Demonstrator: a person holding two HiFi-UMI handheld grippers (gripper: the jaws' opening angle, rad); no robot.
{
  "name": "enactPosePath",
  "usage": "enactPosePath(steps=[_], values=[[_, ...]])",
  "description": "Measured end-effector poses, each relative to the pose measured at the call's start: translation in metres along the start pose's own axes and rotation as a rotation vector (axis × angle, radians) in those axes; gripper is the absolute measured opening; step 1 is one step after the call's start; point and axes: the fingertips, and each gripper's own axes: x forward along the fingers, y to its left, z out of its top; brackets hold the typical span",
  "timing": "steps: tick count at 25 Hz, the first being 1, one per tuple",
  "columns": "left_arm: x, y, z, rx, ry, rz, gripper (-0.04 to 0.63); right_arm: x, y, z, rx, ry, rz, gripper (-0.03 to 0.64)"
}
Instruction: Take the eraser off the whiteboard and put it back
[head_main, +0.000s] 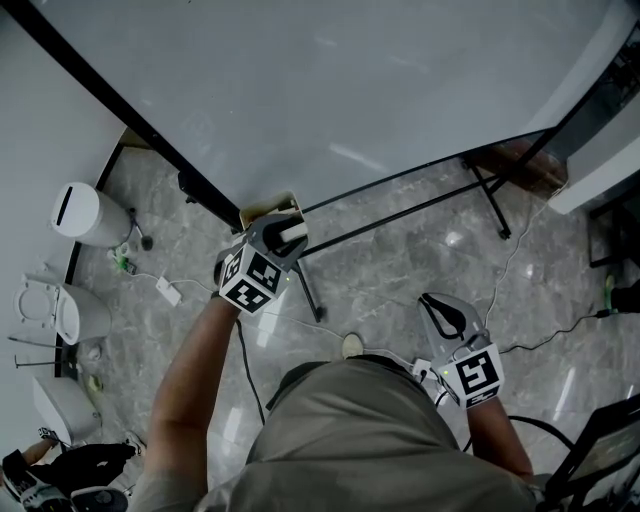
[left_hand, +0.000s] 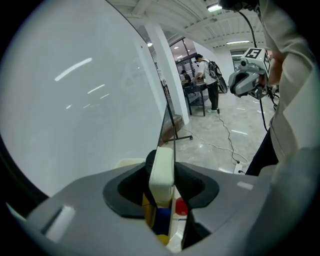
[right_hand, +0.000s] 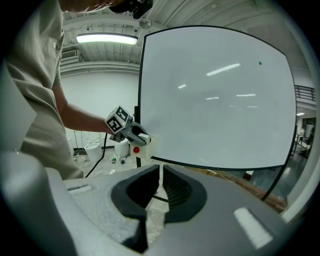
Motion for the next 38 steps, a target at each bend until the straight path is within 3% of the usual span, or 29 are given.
enactPosePath(steps=[6,15,23,27,31,35,38], values=[[-0.002,0.002,-0.003,0.000,0.021,0.045,0.207,0.000,0.003,-0.003,0.000,0.001,0.003,0.014],[-0.033,0.008,-0.012,-0.088,-0.012,0.133,0.249,0.011,0.011,-0.005,-0.007,0.000,0.045,0.014],[-0.123,-0.014,-0.031,-0.220,-0.074,0.252,0.249,0.039,0.043,-0.002,-0.021,0.005,0.177,0.014],[-0.163,-0.039,-0.045,-0.342,-0.100,0.270,0.249,0.057,0.065,0.000,-0.048,0.013,0.253,0.014],[-0.198,-0.061,-0.043,-0.485,-0.184,0.269,0.247,0.068,0.094,0.008,-0.074,0.004,0.307,0.014],[-0.229,-0.086,-0.035,-0.529,-0.238,0.250,0.247,0.064,0.128,0.018,-0.091,-0.003,0.331,0.014],[-0.254,-0.105,-0.032,-0.519,-0.284,0.235,0.247,0.050,0.152,0.026,-0.120,-0.017,0.326,0.014]])
